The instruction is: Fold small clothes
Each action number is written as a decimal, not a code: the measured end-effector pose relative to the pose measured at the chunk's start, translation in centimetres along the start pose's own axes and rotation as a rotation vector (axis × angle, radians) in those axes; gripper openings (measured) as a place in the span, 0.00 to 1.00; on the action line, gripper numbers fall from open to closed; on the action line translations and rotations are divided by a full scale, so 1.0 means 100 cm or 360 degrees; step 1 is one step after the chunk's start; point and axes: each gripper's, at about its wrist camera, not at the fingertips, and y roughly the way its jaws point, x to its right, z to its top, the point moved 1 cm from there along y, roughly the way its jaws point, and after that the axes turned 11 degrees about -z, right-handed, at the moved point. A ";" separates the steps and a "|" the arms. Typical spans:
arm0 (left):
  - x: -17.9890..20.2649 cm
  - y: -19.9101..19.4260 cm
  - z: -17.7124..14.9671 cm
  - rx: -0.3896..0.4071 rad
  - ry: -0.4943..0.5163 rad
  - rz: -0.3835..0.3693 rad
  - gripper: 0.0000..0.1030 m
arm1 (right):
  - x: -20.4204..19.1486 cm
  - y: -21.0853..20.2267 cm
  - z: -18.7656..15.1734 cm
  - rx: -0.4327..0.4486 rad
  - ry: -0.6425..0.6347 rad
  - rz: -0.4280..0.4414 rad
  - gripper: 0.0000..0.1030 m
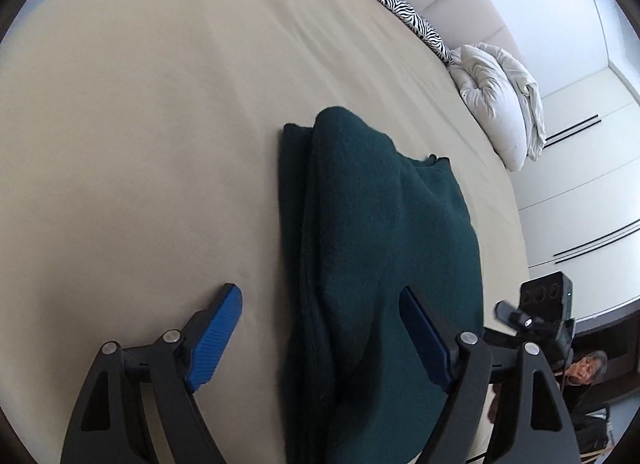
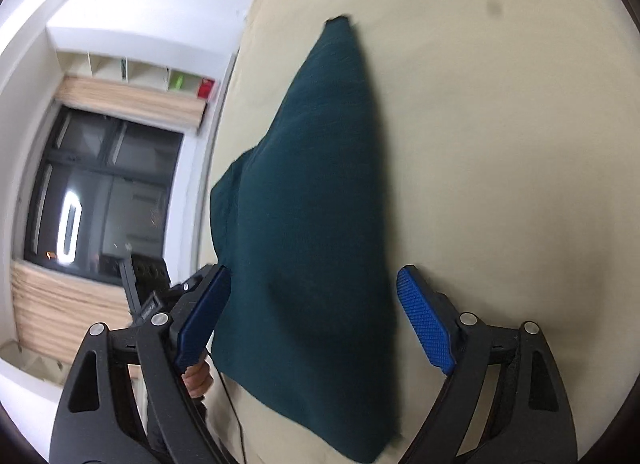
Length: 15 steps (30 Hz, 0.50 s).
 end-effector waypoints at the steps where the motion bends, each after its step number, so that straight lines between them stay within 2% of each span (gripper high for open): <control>1: 0.000 0.005 0.003 -0.0021 -0.0011 -0.0007 0.85 | -0.004 0.005 0.002 -0.0030 -0.0019 -0.0016 0.80; 3: 0.002 0.014 0.006 -0.0045 -0.0020 0.0008 0.86 | -0.009 0.018 0.006 -0.0085 -0.0017 -0.0030 0.78; 6: 0.008 0.021 0.010 -0.0061 -0.0010 0.0070 0.84 | -0.009 0.028 0.015 -0.0101 0.0005 -0.0062 0.67; 8: 0.015 0.028 0.010 -0.0083 0.0023 0.0132 0.73 | -0.011 0.030 0.017 -0.0106 0.0001 -0.0105 0.59; 9: 0.016 0.030 0.010 -0.0088 0.0028 0.0150 0.64 | -0.014 0.032 0.018 -0.0097 -0.0031 -0.0138 0.57; 13: 0.013 0.030 0.008 -0.0096 -0.0029 0.0069 0.37 | -0.026 0.019 0.009 -0.0035 -0.0135 -0.0252 0.45; 15: 0.011 0.027 0.006 -0.0097 -0.0045 0.0034 0.31 | -0.032 0.013 0.004 0.0008 -0.0196 -0.0300 0.42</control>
